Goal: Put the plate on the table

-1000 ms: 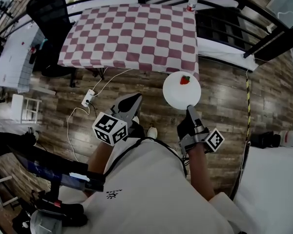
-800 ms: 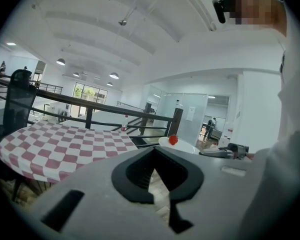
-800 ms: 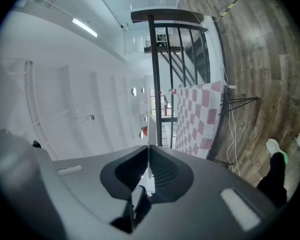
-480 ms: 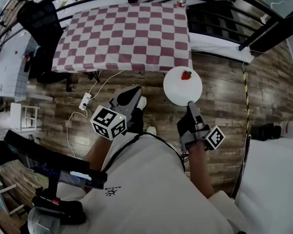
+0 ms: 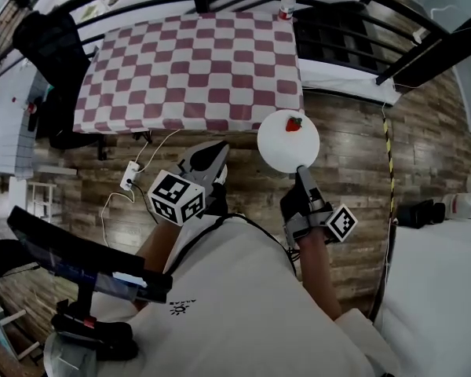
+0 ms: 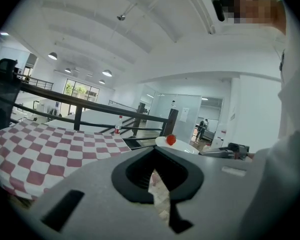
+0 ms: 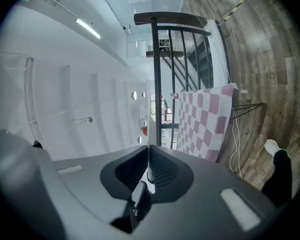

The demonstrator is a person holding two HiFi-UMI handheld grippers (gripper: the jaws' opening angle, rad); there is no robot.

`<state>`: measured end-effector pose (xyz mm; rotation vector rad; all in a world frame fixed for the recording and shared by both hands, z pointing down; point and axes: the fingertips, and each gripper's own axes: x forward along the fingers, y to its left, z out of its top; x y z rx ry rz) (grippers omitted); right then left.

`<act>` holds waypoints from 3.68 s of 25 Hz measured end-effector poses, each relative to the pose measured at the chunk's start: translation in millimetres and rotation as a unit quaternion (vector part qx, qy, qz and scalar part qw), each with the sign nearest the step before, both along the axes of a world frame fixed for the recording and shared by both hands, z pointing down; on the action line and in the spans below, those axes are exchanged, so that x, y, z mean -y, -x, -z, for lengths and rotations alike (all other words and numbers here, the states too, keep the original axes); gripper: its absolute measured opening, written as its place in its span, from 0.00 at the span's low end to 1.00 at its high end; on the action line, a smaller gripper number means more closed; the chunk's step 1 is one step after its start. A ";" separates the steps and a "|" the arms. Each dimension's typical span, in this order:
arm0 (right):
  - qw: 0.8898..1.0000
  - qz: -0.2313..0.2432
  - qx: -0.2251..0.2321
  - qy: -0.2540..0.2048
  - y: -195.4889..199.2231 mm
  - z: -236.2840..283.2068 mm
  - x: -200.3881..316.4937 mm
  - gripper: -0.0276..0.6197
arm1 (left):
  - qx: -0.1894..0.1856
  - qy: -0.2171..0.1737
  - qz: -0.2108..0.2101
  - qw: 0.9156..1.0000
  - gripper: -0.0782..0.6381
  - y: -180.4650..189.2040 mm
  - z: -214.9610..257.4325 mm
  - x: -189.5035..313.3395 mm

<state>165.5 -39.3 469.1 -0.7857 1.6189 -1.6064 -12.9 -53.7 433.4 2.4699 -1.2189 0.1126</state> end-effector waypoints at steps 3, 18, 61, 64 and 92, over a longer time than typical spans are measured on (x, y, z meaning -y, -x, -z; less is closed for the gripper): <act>1.000 -0.002 0.001 -0.002 2.0 -2.7 9.1 0.07 | 0.001 -0.003 -0.008 1.000 0.11 -0.2 0.1 11.5; 0.998 -0.053 0.002 -0.023 44.3 -10.7 120.1 0.07 | 0.015 0.004 -0.072 0.997 0.11 35.6 -19.6 150.7; 0.997 0.028 -0.027 -0.068 18.8 -73.4 244.3 0.07 | 0.007 0.042 -0.075 0.996 0.11 21.7 -62.9 287.5; 0.996 0.049 -0.032 -0.064 12.4 -79.9 252.2 0.07 | 0.013 0.048 -0.066 0.997 0.11 14.0 -69.4 291.3; 0.989 0.137 -0.045 0.009 -26.9 -209.2 247.2 0.07 | 0.085 0.085 -0.074 0.990 0.11 -39.5 -106.5 276.0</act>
